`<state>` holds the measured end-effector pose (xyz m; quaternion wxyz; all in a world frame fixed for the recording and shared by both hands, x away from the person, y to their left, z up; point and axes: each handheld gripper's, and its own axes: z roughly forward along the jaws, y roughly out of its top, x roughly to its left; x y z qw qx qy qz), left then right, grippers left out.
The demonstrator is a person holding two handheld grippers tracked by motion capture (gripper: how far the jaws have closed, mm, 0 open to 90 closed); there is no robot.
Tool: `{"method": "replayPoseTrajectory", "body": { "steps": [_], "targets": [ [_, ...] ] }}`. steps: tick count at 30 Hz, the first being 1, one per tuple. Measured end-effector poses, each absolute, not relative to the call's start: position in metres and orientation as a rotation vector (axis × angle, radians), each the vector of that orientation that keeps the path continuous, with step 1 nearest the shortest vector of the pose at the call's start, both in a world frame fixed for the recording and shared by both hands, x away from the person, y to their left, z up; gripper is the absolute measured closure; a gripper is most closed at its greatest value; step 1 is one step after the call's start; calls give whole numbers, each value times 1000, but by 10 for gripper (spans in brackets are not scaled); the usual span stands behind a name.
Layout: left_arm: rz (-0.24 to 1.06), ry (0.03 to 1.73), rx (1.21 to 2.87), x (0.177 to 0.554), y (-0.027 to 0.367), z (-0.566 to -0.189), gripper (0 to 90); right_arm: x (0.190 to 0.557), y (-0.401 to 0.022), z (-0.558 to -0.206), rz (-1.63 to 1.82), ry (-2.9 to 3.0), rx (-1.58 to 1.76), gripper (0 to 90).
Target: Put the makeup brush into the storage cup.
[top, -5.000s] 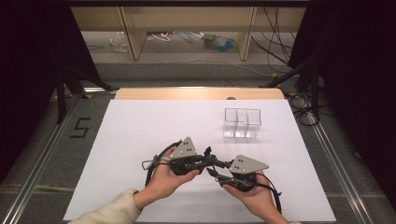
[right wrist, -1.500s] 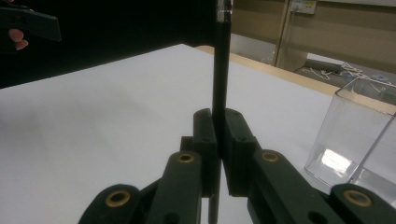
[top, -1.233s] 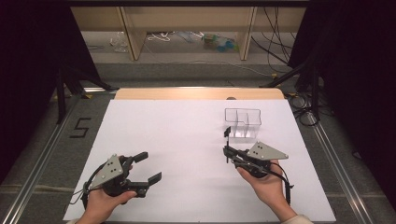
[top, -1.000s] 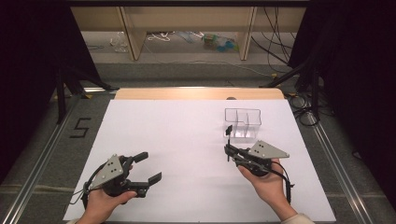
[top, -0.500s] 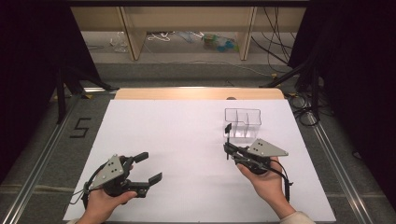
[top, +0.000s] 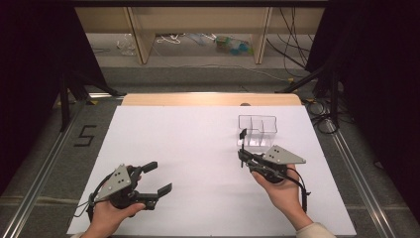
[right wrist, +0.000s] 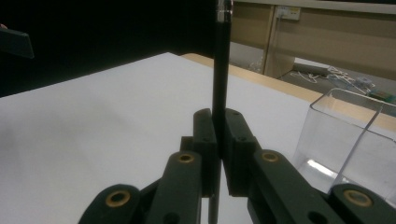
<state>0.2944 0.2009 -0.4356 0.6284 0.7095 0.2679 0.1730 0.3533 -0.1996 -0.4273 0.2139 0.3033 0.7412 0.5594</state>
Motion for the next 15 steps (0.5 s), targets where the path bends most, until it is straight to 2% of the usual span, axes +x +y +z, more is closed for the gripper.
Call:
{"method": "replayPoseTrajectory", "body": {
  "steps": [15],
  "targets": [
    [391, 609, 1611, 295, 201, -436, 153, 360, -201, -426, 1534, 2044, 859, 856]
  ]
}}
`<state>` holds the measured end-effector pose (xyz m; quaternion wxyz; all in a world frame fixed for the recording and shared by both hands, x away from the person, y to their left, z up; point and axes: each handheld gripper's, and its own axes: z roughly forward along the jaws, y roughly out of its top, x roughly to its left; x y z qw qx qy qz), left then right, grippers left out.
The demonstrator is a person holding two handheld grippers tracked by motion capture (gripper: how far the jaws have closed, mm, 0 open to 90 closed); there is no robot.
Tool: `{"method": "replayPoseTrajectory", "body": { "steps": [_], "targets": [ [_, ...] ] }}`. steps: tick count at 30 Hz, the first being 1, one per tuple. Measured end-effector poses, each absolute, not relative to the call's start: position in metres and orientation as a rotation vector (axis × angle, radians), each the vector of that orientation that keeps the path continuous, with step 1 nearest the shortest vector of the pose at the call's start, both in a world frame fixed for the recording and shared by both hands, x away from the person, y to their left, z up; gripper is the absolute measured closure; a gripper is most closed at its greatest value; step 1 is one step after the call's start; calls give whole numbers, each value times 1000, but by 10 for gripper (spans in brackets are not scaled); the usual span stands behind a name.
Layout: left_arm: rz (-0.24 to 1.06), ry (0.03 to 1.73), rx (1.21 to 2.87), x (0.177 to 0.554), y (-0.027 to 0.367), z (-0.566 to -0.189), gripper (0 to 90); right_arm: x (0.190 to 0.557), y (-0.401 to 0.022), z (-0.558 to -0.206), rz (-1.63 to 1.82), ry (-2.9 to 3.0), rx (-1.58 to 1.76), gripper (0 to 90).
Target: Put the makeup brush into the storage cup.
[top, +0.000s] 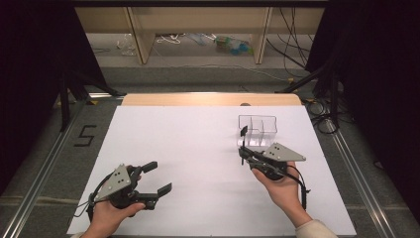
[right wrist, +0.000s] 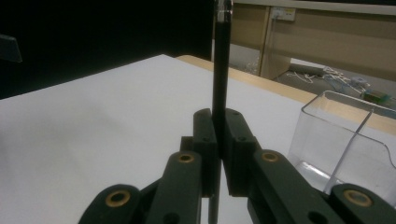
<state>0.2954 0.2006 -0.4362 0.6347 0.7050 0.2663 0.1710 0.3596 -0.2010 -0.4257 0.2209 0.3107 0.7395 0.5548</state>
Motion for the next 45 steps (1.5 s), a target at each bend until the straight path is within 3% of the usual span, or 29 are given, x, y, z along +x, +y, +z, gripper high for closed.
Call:
{"method": "replayPoseTrajectory", "body": {
  "steps": [45],
  "targets": [
    [395, 616, 1620, 295, 201, -436, 153, 375, -210, -421, 1517, 1991, 880, 856]
  ]
}}
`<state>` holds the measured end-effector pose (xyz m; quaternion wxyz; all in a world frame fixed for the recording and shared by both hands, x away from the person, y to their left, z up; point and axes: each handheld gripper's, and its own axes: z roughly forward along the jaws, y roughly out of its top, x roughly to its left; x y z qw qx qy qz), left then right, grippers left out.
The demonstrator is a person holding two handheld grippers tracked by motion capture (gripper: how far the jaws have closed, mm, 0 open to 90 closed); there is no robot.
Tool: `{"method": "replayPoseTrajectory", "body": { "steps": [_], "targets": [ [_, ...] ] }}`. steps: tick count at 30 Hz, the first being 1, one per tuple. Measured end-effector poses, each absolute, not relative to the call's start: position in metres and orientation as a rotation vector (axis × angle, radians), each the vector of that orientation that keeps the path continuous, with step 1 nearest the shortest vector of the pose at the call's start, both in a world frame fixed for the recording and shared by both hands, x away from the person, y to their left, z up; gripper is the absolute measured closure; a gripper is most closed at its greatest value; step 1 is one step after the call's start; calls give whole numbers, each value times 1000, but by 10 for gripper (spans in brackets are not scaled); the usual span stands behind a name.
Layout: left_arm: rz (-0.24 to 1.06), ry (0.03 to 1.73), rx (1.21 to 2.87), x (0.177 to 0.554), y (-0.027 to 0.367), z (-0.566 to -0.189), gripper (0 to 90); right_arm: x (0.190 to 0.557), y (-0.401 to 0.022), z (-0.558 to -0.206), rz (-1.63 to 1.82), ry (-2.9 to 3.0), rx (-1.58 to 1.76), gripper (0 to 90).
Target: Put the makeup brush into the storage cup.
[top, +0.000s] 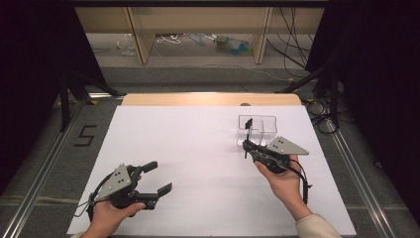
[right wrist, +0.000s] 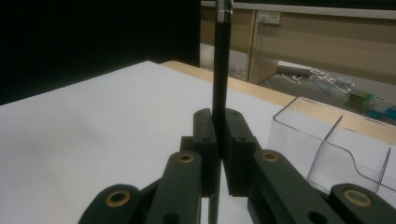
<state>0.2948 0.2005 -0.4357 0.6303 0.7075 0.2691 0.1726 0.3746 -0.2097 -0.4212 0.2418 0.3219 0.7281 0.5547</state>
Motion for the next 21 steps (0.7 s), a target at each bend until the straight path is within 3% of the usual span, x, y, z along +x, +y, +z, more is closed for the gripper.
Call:
{"method": "replayPoseTrajectory", "body": {
  "steps": [21],
  "targets": [
    [392, 617, 1617, 295, 200, -436, 153, 383, -211, -420, 1534, 1962, 890, 856]
  ]
}}
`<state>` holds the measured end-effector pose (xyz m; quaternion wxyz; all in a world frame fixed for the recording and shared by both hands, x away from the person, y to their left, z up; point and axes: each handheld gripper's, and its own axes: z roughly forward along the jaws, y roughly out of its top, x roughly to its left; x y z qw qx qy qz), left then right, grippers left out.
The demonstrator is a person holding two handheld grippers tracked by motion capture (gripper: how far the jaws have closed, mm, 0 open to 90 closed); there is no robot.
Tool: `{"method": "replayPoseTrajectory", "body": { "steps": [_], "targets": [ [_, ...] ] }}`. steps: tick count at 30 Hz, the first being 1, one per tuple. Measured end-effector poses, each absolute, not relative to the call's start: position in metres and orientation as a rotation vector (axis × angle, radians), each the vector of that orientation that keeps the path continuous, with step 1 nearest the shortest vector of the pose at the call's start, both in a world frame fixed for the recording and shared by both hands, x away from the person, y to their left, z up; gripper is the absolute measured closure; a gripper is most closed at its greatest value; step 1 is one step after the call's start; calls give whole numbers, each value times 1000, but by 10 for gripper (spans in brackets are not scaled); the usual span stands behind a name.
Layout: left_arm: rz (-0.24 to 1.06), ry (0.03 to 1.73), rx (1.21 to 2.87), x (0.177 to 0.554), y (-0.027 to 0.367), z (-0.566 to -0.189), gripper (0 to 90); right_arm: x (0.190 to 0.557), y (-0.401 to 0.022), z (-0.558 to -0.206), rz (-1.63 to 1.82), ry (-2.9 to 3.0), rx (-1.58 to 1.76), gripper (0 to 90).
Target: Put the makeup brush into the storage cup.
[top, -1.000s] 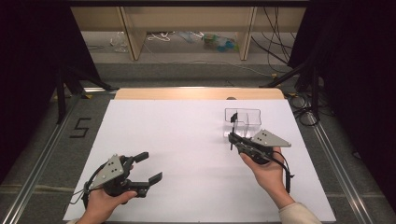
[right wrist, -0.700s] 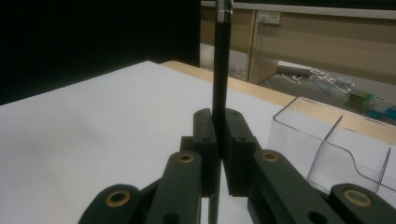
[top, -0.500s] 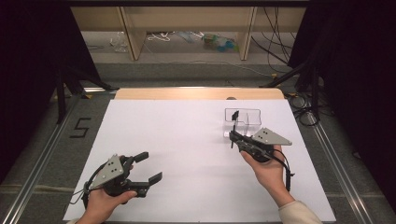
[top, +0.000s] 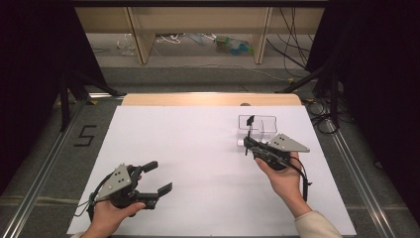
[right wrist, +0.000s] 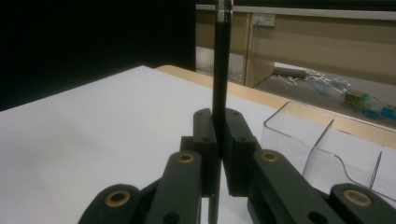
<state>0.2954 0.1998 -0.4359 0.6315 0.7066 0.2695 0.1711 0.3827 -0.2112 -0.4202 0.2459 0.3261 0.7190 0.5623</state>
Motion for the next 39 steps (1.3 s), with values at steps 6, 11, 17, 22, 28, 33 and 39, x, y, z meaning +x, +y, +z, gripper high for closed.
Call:
{"method": "replayPoseTrajectory", "body": {
  "steps": [6, 11, 17, 22, 28, 33, 39],
  "targets": [
    [396, 617, 1614, 296, 201, -436, 153, 384, -210, -420, 1539, 1959, 890, 856],
    [394, 613, 1603, 296, 200, -436, 153, 384, -212, -420, 1531, 1955, 895, 856],
    [399, 619, 1612, 295, 201, -435, 153, 384, -214, -419, 1525, 1957, 902, 856],
    [401, 618, 1612, 295, 201, -435, 153, 385, -214, -419, 1529, 1948, 904, 856],
    [396, 612, 1604, 296, 200, -436, 153, 386, -214, -419, 1539, 1944, 921, 856],
    [400, 618, 1611, 295, 201, -435, 153, 390, -213, -416, 1536, 1939, 904, 856],
    [400, 612, 1612, 296, 201, -435, 153, 392, -214, -414, 1547, 1926, 903, 856]
  ]
}}
